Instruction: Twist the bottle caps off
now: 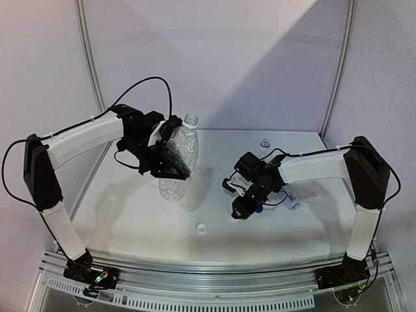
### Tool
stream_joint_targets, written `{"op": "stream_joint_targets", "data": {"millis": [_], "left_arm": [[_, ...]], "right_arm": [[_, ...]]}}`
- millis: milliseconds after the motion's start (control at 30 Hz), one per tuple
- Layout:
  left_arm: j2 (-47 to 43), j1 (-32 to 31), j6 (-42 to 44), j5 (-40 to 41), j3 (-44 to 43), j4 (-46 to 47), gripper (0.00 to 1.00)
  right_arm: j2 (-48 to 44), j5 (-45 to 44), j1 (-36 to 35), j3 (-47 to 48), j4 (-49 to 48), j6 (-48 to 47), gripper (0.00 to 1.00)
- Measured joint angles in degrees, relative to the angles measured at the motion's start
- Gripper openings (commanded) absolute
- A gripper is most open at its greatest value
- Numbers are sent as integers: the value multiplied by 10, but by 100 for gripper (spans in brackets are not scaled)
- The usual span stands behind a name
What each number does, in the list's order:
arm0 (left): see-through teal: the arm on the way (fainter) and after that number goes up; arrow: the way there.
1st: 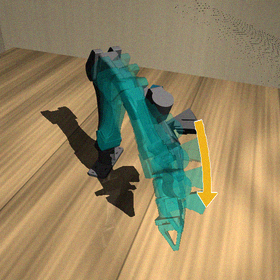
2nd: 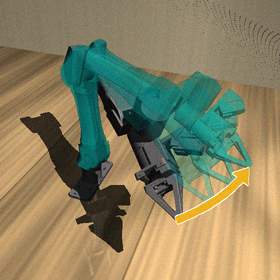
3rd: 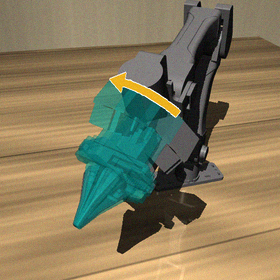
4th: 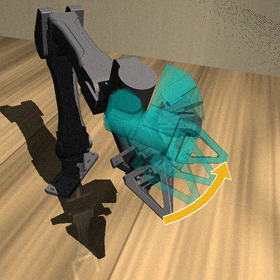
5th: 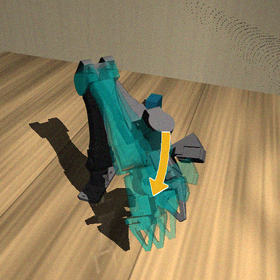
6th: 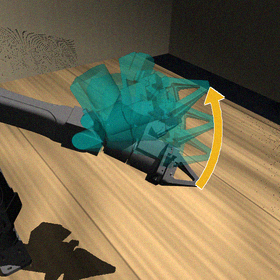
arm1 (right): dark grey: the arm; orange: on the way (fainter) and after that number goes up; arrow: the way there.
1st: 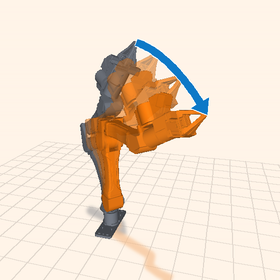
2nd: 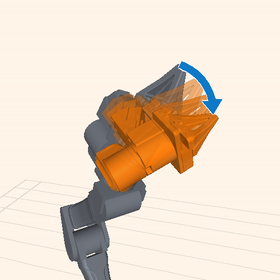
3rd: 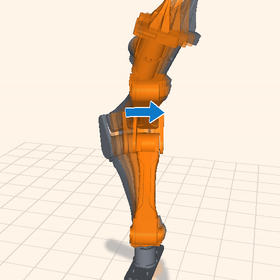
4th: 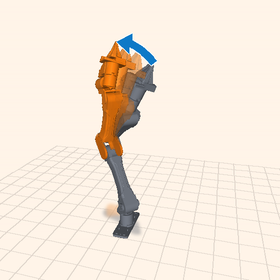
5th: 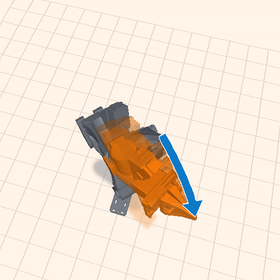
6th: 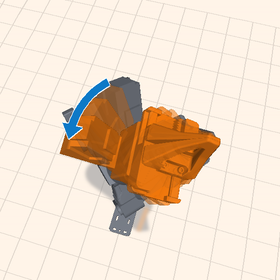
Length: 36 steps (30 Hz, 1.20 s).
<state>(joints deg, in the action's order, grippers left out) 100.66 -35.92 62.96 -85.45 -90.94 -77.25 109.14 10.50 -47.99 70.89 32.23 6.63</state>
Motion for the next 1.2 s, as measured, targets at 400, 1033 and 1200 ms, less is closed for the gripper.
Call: {"op": "stream_joint_targets", "data": {"millis": [400, 1033, 1200], "left_arm": [[30, 5, 0, 0, 0, 0, 12], [30, 7, -2, 0, 0, 0, 12], [37, 7, -2, 0, 0, 0, 12]], "right_arm": [[-123, 14, -10, -42, -6, 6, 99], [-355, 179, -44, 12, -289, 85, 96], [-310, 176, -46, 36, -285, 88, 91]]}}
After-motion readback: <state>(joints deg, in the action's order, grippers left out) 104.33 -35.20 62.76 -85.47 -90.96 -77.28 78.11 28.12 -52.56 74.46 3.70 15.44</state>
